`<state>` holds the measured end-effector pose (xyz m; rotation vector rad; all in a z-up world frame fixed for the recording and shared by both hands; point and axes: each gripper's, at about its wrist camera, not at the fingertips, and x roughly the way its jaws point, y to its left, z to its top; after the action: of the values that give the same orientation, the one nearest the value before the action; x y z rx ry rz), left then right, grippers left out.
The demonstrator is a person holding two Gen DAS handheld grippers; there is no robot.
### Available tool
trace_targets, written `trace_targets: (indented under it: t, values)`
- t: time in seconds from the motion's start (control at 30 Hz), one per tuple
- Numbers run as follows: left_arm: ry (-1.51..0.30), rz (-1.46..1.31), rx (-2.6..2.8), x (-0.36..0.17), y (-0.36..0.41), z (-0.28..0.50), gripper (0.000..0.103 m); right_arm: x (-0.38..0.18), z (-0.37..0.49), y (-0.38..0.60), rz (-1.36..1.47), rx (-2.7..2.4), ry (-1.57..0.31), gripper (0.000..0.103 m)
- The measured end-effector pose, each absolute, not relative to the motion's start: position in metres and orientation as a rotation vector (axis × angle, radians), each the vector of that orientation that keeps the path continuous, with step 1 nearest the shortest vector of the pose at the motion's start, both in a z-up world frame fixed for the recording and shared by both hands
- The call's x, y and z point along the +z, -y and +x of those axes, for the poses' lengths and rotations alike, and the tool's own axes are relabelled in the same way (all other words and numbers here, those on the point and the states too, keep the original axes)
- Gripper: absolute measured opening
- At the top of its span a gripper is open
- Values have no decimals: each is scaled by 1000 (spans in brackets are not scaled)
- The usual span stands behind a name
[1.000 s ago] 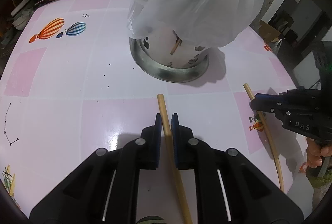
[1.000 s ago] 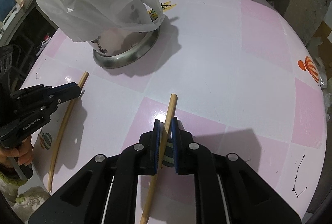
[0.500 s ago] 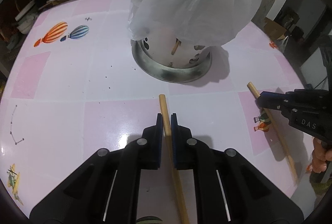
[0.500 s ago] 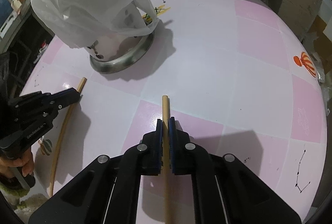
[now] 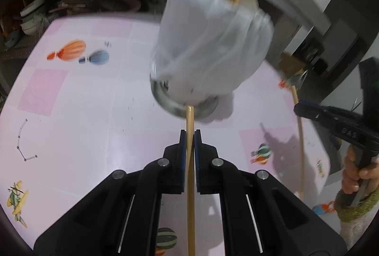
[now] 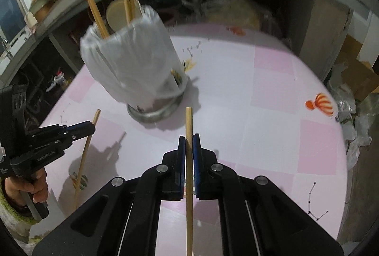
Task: Organize utensils
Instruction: 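Lift both held chopsticks upright toward the bag-lined holder, then lower both held chopsticks into the holder beside the ladle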
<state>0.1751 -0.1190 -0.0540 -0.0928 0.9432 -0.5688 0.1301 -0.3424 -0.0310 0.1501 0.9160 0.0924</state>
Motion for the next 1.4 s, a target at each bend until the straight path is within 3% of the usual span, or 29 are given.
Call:
trace_targets:
  t: [0.77,1.2,1.4]
  values:
    - [-604,-189,-673,85,86,160,5,110,120,323,85,122,-622,6]
    - [-430,-186,-735,194,89,170,5,196,137,298,-27,175,-494,6]
    - [-351,-161,-700,222,99,184,5,211,162,293,-8,197,-488,6]
